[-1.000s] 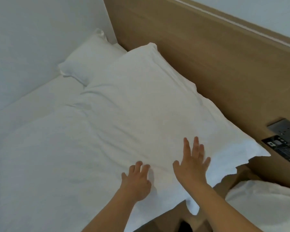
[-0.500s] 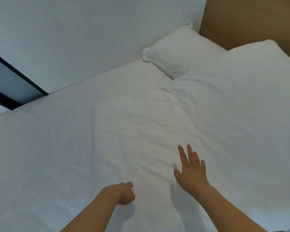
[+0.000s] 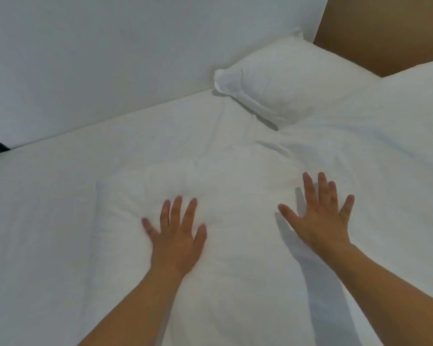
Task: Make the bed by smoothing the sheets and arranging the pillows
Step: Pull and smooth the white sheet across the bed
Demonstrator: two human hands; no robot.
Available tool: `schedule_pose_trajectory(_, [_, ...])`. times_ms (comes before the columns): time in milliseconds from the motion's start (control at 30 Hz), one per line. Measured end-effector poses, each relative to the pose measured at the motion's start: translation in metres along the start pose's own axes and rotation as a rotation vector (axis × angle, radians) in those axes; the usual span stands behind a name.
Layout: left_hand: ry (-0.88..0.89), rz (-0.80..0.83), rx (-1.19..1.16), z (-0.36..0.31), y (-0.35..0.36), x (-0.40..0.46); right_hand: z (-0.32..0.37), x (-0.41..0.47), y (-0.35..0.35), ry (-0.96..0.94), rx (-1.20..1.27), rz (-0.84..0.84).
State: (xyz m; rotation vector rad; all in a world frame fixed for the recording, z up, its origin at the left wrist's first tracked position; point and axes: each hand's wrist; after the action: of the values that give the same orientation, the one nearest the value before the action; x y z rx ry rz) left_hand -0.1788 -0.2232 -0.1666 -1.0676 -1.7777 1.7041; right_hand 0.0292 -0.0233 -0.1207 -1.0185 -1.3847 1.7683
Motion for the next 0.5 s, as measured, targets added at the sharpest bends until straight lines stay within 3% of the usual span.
schedule_pose_trajectory(67, [-0.050, -0.060, 0.061, 0.009, 0.077, -0.018, -0.023, 0.010, 0.043, -0.037, -0.066, -0.073])
schedule_pose_trajectory(167, [-0.019, -0.109, 0.131, 0.011, 0.132, 0.005, -0.040, 0.014, 0.111, -0.075, -0.090, -0.147])
schedule_pose_trajectory(300, [-0.012, -0.222, 0.074, 0.022, 0.154, 0.039, -0.035, 0.041, 0.140, -0.090, -0.017, -0.293])
schedule_pose_trajectory(500, [0.005, -0.193, -0.061, 0.014, 0.123, 0.028, -0.035, 0.042, 0.141, -0.048, -0.067, -0.273])
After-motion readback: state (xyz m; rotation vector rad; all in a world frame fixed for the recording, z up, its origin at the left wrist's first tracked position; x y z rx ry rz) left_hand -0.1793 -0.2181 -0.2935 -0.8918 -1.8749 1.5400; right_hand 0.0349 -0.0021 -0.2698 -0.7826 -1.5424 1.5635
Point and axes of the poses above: each hand's wrist, its own x-axis towards the middle knuckle, its own y-axis out of the palm, z = x × y, and after that the axes turned 3 degrees about z, right-handed
